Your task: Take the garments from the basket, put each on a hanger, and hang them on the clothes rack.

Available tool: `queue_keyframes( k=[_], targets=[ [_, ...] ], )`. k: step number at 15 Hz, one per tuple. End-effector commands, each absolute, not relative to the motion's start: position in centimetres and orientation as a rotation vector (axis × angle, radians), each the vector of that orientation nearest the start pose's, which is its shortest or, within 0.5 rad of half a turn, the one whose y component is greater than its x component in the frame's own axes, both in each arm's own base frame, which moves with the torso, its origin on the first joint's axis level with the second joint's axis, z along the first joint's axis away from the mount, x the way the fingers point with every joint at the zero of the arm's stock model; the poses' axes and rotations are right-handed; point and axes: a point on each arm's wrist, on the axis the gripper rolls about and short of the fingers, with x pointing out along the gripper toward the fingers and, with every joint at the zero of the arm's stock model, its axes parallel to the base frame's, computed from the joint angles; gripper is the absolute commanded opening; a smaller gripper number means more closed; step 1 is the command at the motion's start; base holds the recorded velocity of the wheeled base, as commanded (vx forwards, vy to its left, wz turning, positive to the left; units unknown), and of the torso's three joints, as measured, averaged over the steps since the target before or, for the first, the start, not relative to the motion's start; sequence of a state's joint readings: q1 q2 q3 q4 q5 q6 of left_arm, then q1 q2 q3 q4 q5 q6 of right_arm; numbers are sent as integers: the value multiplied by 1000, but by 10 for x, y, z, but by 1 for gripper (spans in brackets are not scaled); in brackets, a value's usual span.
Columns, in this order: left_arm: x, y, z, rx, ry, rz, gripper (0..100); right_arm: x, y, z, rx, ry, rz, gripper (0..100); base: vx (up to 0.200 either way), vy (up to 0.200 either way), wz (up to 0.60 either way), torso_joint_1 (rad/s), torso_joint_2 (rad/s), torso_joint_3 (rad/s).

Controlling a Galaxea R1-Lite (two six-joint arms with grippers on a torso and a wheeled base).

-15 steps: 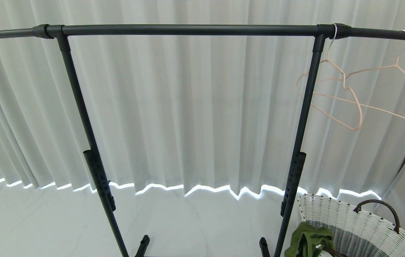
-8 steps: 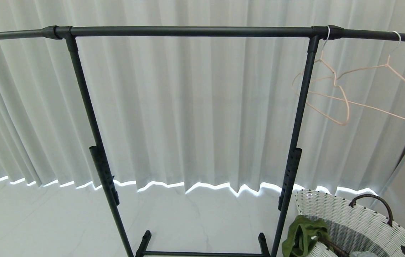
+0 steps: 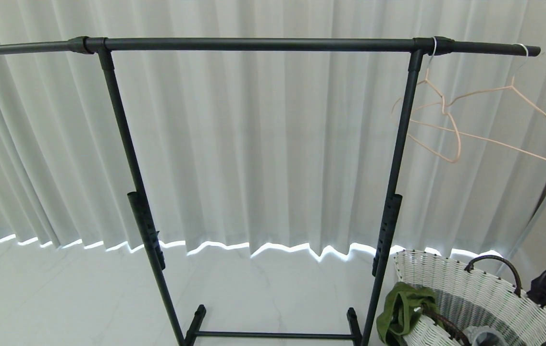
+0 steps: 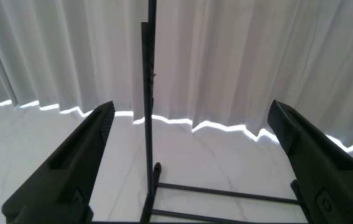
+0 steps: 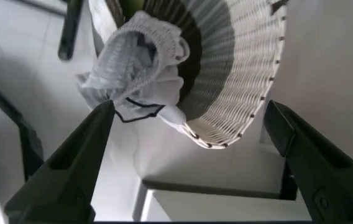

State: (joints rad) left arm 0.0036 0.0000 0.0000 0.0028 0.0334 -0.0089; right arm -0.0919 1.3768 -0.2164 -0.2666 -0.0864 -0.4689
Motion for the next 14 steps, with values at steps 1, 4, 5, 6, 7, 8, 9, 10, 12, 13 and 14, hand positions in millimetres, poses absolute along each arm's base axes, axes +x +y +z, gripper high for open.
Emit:
queue_keyframes(
  k=[1,4,5,6,7,8,9,10,12,13,14],
  targets=[
    [-23,1,75,-11,4,38,100,162,-21,54,-468,1064,100,100,0,0,0,0,0,0],
    [-23,1,75,-11,4,38,100,187,-27,23,-506,1103,127,100,0,0,0,0,0,0],
    [-23,1,75,-11,4,37,100,196,-30,12,-510,1103,125,100,0,0,0,0,0,0],
    [-23,1,75,-11,4,38,100,203,-32,3,-525,1094,126,100,0,0,0,0,0,0],
    [-23,1,75,-11,4,38,100,208,-36,-4,-539,1096,127,100,0,0,0,0,0,0],
    [-23,1,75,-11,4,38,100,215,-40,-11,-552,1088,123,100,0,0,0,0,0,0],
    [-23,1,75,-9,4,38,100,222,-43,-16,-556,1081,115,100,0,0,0,0,0,0],
    [-23,1,75,-11,3,38,100,226,-46,-18,-554,1076,106,100,0,0,0,0,0,0],
    [-23,1,75,-9,4,38,100,238,-54,-29,-558,1065,86,100,0,0,0,0,0,0],
    [-23,1,75,-9,4,38,100,242,-55,-31,-562,1044,81,100,0,0,0,0,0,0],
    [-23,1,75,-9,4,38,100,244,-54,-30,-565,1011,81,100,0,0,0,0,0,0]
  ],
)
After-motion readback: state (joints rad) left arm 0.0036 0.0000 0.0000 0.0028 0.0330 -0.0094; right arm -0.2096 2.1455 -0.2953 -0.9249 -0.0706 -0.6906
